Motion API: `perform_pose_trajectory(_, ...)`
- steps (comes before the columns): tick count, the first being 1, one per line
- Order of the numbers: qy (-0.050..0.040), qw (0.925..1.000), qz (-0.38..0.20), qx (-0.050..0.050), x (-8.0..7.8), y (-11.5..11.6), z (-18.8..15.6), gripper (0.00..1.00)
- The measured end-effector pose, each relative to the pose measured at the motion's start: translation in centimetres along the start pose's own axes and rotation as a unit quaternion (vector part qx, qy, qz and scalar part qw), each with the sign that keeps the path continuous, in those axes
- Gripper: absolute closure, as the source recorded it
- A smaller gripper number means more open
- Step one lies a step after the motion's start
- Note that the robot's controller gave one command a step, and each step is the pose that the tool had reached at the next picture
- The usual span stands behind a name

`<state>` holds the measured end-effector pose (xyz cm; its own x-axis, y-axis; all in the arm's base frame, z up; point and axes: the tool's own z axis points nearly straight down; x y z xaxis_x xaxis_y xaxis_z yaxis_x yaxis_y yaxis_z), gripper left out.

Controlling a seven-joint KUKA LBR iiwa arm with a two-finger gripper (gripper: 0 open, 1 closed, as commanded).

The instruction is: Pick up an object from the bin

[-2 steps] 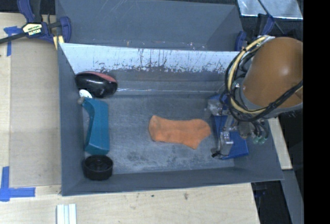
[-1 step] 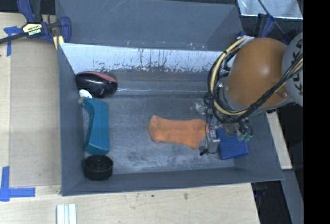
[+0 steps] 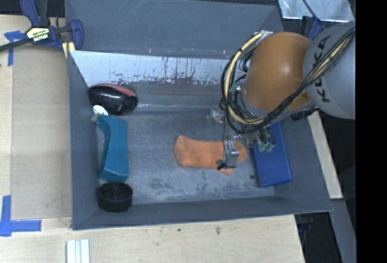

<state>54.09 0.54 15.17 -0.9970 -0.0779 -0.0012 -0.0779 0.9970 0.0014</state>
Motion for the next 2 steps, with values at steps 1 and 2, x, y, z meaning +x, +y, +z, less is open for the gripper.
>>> perform_pose_trajectory(1, -0.0032, 1.0000, -0.008, 0.001, 1.1, -0.5, 3.0, 0.00)
perform_pose_trajectory(2, -0.0028, 1.0000, 0.003, 0.001, -0.5, 0.4, 8.1, 1.00)
